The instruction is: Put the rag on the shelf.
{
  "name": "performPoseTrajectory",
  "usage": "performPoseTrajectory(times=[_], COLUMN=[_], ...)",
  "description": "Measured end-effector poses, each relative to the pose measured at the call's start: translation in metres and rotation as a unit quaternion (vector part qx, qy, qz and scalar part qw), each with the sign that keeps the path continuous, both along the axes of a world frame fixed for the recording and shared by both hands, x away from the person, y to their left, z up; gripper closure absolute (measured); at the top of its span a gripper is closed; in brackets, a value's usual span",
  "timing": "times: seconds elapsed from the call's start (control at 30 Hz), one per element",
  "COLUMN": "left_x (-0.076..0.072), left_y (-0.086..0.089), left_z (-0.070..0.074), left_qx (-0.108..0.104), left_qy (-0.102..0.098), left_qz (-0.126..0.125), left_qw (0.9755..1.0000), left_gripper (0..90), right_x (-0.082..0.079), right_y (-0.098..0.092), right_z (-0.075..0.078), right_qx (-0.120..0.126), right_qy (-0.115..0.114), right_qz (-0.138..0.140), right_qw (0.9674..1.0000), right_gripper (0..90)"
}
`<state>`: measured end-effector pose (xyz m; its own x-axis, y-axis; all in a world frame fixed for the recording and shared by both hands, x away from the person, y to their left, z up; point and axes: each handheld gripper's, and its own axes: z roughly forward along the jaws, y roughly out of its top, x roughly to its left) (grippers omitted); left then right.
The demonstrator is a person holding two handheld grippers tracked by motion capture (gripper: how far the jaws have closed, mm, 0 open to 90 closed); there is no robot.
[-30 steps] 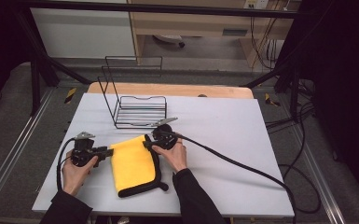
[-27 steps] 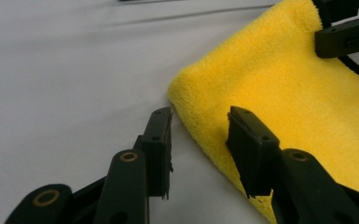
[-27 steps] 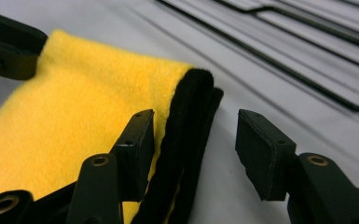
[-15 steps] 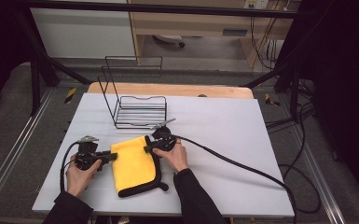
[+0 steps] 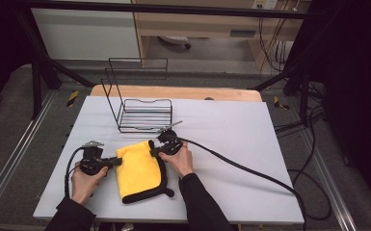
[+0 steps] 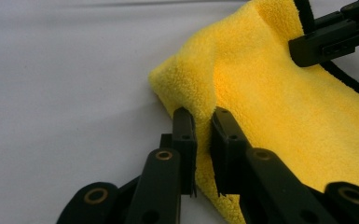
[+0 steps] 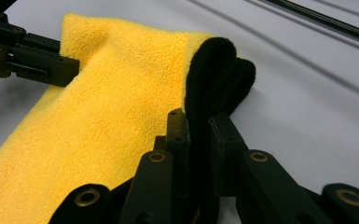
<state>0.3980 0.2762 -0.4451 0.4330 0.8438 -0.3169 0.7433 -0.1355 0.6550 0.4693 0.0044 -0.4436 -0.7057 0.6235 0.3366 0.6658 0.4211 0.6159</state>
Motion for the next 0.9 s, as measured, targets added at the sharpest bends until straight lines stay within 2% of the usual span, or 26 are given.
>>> performPoseTrajectory(times=[0.1, 0.27, 0.47, 0.53, 0.7, 0.83, 0.9], left_x=[-0.002, -0.008, -0.016, -0.017, -0.021, -0.022, -0.023], left_y=[0.002, 0.004, 0.004, 0.004, 0.001, -0.001, -0.002], left_z=[0.004, 0.019, 0.035, 0.04, 0.052, 0.061, 0.066], left_qx=[-0.005, -0.022, -0.025, -0.024, -0.019, -0.017, -0.015], left_qy=[-0.012, -0.049, -0.086, -0.096, -0.114, -0.125, -0.131], left_qz=[-0.002, -0.005, -0.008, -0.009, -0.014, -0.019, -0.022], left_qw=[0.9999, 0.9986, 0.9959, 0.995, 0.9932, 0.9918, 0.991], left_gripper=[81.6, 81.8, 81.8, 81.8, 81.7, 81.7, 81.7], right_x=[-0.002, -0.007, -0.022, -0.024, -0.036, -0.041, -0.045], right_y=[-0.001, -0.005, -0.01, -0.011, -0.015, -0.017, -0.02], right_z=[0.004, 0.019, 0.045, 0.048, 0.063, 0.071, 0.078], right_qx=[0.001, 0.011, 0.034, 0.036, 0.05, 0.054, 0.061], right_qy=[-0.006, -0.027, -0.064, -0.07, -0.098, -0.109, -0.122], right_qz=[0.0, -0.003, -0.007, -0.008, -0.011, -0.012, -0.012], right_qw=[1.0, 0.9996, 0.9973, 0.9969, 0.9939, 0.9925, 0.9906], right_gripper=[80.5, 80.6, 80.6, 80.6, 80.8, 80.9, 81.0])
